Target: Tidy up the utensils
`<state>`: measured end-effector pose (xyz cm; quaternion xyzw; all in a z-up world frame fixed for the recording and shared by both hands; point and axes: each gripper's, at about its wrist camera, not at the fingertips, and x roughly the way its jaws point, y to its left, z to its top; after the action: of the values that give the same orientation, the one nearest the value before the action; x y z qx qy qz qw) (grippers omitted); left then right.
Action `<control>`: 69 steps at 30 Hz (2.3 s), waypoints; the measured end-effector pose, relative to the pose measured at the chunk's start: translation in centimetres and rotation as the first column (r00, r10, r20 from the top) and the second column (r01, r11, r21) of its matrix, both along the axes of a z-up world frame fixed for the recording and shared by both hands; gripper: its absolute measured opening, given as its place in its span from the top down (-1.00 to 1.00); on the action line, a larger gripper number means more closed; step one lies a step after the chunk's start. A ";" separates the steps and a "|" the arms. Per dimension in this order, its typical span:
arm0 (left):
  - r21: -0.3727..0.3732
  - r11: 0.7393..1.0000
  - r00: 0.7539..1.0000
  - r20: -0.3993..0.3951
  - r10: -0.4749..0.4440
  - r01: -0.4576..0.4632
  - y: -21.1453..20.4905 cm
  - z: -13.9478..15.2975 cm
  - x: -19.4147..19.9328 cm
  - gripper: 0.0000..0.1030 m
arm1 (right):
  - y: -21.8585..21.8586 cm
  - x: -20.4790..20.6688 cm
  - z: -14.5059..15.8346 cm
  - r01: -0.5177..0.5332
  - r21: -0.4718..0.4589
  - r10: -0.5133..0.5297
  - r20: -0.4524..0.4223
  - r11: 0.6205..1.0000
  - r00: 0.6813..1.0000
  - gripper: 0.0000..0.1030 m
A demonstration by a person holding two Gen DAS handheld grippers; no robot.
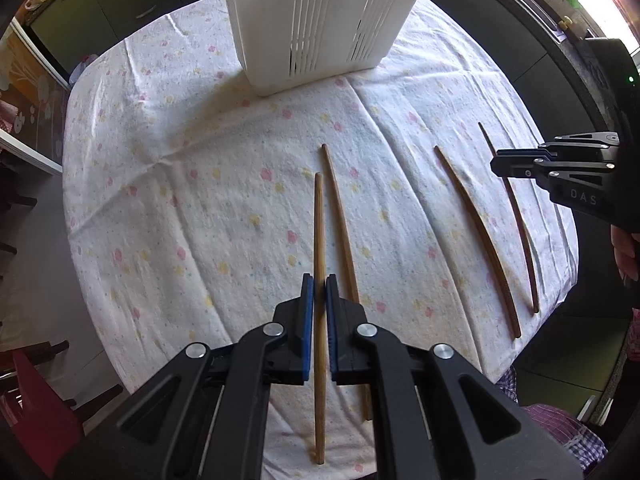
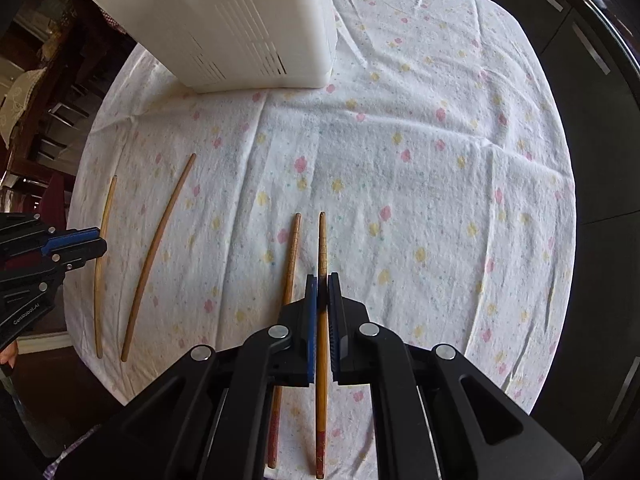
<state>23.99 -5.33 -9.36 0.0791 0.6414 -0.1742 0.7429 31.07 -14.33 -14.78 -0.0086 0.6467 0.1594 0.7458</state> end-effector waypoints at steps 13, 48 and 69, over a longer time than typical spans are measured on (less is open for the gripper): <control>-0.094 0.995 0.991 0.130 -0.006 0.018 0.5 6.3 -1.9 0.88 | -3.8 -7.4 9.9 -0.020 0.194 -0.032 0.260 0.981 0.965 0.88; -0.229 0.973 0.798 0.587 0.138 0.000 -1.6 27.5 3.7 0.88 | -2.9 -6.9 23.5 -0.081 0.231 -0.056 0.529 0.970 0.847 0.88; -0.150 0.983 0.866 0.471 0.169 -0.110 -1.2 19.0 9.5 0.23 | -2.2 -2.4 30.2 -0.067 0.329 -0.166 0.628 0.942 0.760 0.88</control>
<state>33.47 -6.57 9.61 0.0293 0.4290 -0.1323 0.8931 28.72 -16.49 15.44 0.0798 0.3128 0.2329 0.9173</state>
